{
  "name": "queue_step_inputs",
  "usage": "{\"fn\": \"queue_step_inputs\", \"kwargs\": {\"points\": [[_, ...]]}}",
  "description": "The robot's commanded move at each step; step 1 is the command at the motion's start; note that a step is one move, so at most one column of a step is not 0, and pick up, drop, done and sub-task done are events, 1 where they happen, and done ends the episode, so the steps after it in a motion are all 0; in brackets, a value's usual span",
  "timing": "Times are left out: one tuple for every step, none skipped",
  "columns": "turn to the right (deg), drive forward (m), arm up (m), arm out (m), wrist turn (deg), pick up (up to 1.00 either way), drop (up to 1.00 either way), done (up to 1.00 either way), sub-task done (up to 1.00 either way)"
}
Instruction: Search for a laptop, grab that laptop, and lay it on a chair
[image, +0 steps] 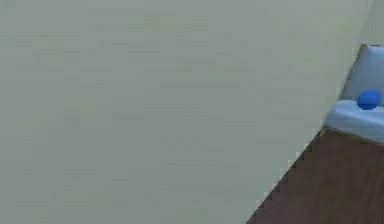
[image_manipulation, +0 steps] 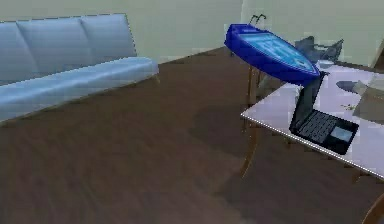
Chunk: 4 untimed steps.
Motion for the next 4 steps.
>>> {"fn": "queue_step_inputs", "kwargs": {"points": [[45.0, 0.0, 0.0, 0.0, 0.0, 0.0, 0.0, 0.0, 0.0], [45.0, 0.0, 0.0, 0.0, 0.0, 0.0, 0.0, 0.0, 0.0], [30.0, 0.0, 0.0, 0.0, 0.0, 0.0, 0.0, 0.0, 0.0], [0.0, 0.1, 0.0, 0.0, 0.0, 0.0, 0.0, 0.0, 0.0]]}}
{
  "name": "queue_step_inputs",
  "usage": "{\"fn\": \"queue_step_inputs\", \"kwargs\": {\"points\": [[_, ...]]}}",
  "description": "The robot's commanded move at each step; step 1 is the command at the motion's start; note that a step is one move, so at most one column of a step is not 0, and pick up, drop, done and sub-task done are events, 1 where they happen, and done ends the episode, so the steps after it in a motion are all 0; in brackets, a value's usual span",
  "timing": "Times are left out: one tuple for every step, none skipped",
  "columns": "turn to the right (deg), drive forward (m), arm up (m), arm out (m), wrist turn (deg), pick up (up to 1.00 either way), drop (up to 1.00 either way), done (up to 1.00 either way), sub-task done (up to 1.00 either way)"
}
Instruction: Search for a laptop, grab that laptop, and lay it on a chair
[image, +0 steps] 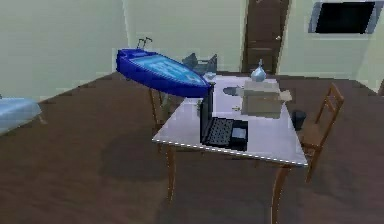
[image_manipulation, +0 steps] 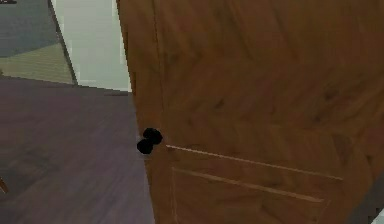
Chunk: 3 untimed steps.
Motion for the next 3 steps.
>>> {"fn": "queue_step_inputs", "kwargs": {"points": [[12.0, 0.0, 0.0, 0.0, 0.0, 0.0, 0.0, 0.0, 0.0], [0.0, 0.2, 0.0, 0.0, 0.0, 0.0, 0.0, 0.0, 0.0], [-45.0, 0.0, 0.0, 0.0, 0.0, 0.0, 0.0, 0.0, 0.0]]}}
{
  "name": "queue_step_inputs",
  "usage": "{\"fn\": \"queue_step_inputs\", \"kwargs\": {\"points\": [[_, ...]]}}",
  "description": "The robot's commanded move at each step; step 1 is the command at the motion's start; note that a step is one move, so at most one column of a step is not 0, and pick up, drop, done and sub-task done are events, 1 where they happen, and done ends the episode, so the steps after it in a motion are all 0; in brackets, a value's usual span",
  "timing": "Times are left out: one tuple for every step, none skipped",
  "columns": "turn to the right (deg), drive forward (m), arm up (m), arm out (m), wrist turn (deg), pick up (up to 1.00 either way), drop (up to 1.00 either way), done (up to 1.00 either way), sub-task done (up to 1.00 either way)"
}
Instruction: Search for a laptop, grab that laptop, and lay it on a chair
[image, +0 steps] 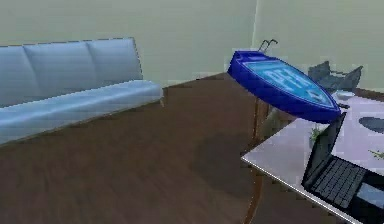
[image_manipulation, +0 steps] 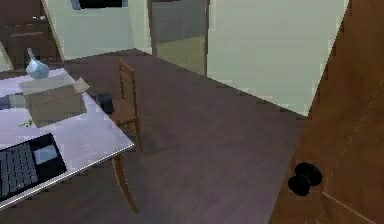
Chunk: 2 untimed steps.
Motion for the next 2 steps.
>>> {"fn": "queue_step_inputs", "kwargs": {"points": [[-42.0, 0.0, 0.0, 0.0, 0.0, 0.0, 0.0, 0.0, 0.0], [45.0, 0.0, 0.0, 0.0, 0.0, 0.0, 0.0, 0.0, 0.0]]}}
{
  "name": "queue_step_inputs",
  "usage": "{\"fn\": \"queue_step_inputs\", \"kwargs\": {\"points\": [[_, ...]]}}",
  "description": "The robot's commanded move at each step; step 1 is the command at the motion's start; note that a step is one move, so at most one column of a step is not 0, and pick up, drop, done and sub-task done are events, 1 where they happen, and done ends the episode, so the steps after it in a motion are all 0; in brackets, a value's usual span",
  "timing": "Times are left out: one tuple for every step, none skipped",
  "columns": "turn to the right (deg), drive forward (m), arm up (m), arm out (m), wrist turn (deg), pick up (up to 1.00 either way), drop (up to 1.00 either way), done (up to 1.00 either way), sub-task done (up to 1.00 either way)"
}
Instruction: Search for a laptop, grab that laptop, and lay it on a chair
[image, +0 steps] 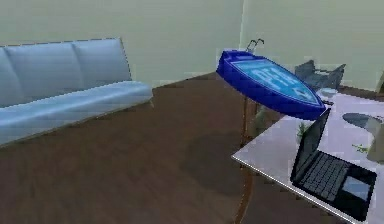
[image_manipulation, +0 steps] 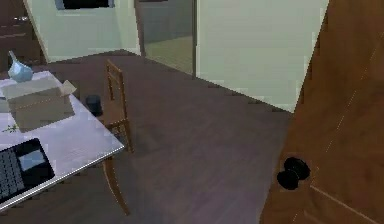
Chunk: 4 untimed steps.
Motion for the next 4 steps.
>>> {"fn": "queue_step_inputs", "kwargs": {"points": [[45.0, 0.0, 0.0, 0.0, 0.0, 0.0, 0.0, 0.0, 0.0], [0.0, 0.4, 0.0, 0.0, 0.0, 0.0, 0.0, 0.0, 0.0], [-45.0, 0.0, 0.0, 0.0, 0.0, 0.0, 0.0, 0.0, 0.0], [-45.0, 0.0, 0.0, 0.0, 0.0, 0.0, 0.0, 0.0, 0.0]]}}
